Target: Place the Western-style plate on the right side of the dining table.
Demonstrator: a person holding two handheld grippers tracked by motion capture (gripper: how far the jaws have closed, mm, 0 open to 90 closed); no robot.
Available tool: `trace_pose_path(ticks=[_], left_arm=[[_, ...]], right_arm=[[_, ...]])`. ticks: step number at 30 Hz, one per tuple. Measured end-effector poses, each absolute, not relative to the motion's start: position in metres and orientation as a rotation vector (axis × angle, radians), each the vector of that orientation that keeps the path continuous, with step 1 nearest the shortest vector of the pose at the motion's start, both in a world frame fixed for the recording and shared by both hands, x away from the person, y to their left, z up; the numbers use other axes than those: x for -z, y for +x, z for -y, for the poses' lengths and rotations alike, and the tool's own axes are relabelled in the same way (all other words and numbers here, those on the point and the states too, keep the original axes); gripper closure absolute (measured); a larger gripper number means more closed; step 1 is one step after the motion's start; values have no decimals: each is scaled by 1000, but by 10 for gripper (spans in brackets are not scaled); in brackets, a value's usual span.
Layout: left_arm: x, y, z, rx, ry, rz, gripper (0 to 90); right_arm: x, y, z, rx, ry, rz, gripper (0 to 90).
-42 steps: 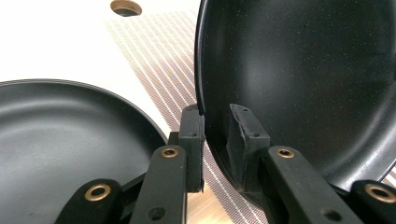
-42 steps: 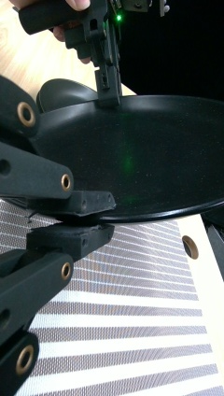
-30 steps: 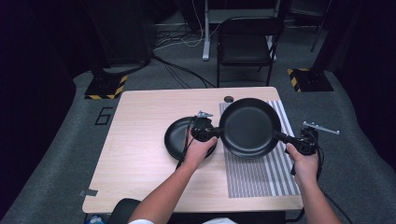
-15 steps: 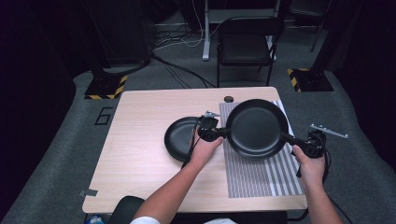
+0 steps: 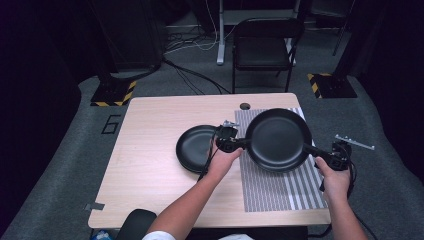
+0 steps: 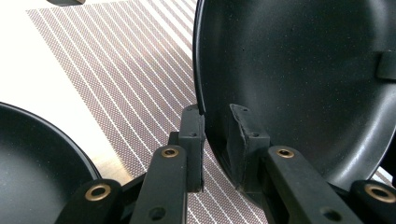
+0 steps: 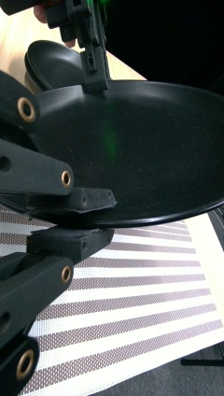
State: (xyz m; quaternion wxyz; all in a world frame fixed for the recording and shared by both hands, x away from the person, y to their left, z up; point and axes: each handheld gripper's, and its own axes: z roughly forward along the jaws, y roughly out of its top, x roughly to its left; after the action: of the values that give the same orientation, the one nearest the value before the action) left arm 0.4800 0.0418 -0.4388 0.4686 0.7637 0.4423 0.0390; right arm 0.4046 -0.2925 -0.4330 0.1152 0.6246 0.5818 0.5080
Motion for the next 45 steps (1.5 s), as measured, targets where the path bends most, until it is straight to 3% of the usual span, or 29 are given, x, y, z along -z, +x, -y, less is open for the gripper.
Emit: trace_pose_path(ticks=[45], left_arm=[[479,494,-27,-65,1898,-1177,755]], right_arm=[[471,422,303,-1420,1935,-1748,813]])
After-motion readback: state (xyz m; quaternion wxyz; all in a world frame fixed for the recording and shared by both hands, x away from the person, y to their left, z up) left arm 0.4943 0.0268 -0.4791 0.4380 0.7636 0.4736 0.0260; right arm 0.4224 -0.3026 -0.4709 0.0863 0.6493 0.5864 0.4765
